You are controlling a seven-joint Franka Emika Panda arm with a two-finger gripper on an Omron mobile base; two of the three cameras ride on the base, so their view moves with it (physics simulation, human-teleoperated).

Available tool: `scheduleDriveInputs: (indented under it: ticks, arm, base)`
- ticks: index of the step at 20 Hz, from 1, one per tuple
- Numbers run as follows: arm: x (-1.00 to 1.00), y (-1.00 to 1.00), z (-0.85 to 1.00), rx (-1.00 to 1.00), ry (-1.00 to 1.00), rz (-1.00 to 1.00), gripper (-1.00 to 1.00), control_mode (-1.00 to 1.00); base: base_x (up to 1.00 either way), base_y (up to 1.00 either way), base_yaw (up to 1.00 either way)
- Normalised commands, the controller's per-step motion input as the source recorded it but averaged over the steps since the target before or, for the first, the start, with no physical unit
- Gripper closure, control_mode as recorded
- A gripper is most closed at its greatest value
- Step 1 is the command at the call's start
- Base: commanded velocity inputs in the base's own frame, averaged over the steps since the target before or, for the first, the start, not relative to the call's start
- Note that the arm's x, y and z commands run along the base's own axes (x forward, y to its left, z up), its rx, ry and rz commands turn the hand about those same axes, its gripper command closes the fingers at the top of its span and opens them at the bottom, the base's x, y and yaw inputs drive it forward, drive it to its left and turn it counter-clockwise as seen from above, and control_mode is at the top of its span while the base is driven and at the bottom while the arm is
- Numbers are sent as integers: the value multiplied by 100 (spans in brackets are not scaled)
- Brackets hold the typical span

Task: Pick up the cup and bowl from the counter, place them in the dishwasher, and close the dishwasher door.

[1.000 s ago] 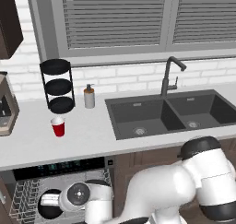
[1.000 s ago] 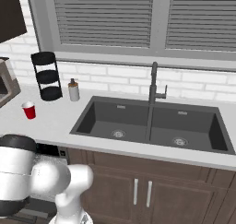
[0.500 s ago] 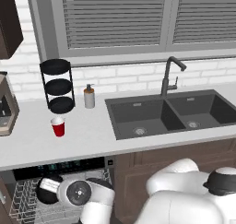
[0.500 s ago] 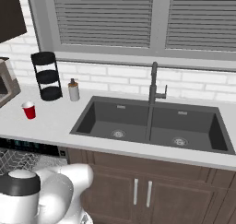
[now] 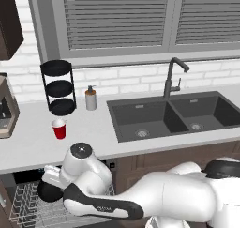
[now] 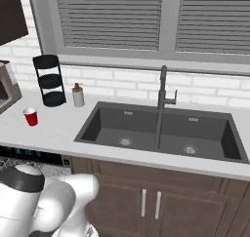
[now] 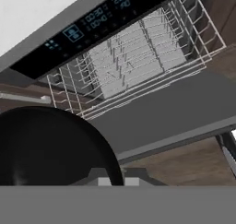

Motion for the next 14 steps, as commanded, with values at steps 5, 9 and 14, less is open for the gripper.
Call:
scheduleDriveInputs:
  ticks: [5, 9, 14]
  arm:
    - [0, 0, -37, -3, -3, 2, 100, -100]
    - [0, 0, -35, -11, -6, 0, 100, -100]
    - [0, 0, -34, -14, -1, 0, 100, -100]
  base:
    - [0, 0, 0]
    - [0, 0, 0]
    - [0, 0, 0]
